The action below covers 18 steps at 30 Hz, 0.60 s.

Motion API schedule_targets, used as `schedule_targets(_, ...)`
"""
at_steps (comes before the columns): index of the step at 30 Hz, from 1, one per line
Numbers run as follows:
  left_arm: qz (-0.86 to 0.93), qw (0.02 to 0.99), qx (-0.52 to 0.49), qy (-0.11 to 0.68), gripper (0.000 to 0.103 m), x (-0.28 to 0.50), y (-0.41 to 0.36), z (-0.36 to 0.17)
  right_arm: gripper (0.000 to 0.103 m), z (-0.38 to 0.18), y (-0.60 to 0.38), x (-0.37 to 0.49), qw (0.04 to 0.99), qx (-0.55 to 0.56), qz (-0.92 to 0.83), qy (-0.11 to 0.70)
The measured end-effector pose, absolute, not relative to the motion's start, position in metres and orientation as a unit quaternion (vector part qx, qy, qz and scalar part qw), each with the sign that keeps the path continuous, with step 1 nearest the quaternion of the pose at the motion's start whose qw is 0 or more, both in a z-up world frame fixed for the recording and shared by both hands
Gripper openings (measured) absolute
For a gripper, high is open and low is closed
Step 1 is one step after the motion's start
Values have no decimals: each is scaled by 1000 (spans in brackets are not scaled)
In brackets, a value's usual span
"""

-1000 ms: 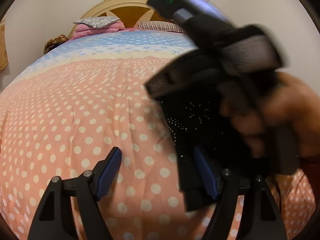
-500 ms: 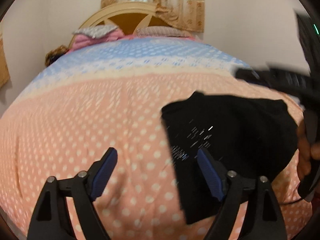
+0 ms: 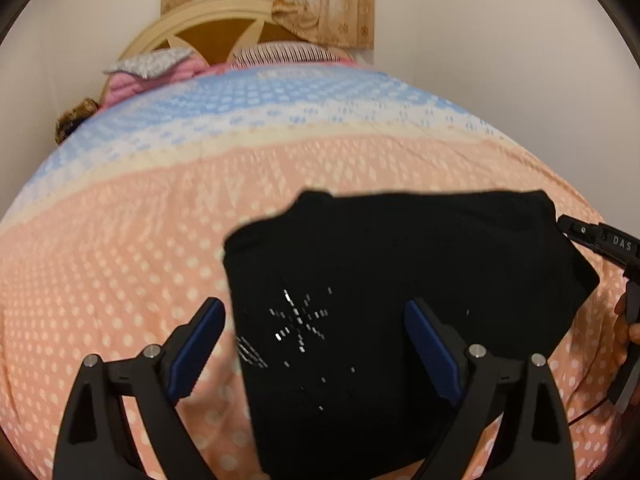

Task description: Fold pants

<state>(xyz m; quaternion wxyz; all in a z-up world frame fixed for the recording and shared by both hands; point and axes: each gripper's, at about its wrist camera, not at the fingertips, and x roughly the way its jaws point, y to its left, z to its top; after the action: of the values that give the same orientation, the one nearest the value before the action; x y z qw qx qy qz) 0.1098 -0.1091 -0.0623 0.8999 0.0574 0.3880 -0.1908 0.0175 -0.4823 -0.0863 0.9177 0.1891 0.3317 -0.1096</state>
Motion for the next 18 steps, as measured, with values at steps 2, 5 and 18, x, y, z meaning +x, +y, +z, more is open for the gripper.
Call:
schedule_targets(2,-190,897,51,395,94,109,-109,-66,45,-93,-486,7,916,204,-108,329)
schedule_targets(5,-194,894,40,403,94,109,-104,-68,45,-96,-491,-4,915,229,-98,319)
schedule_targets(18,-108,913,35,393,94,105,-3,-74,45,-70,-379,-44,927,212,99,292)
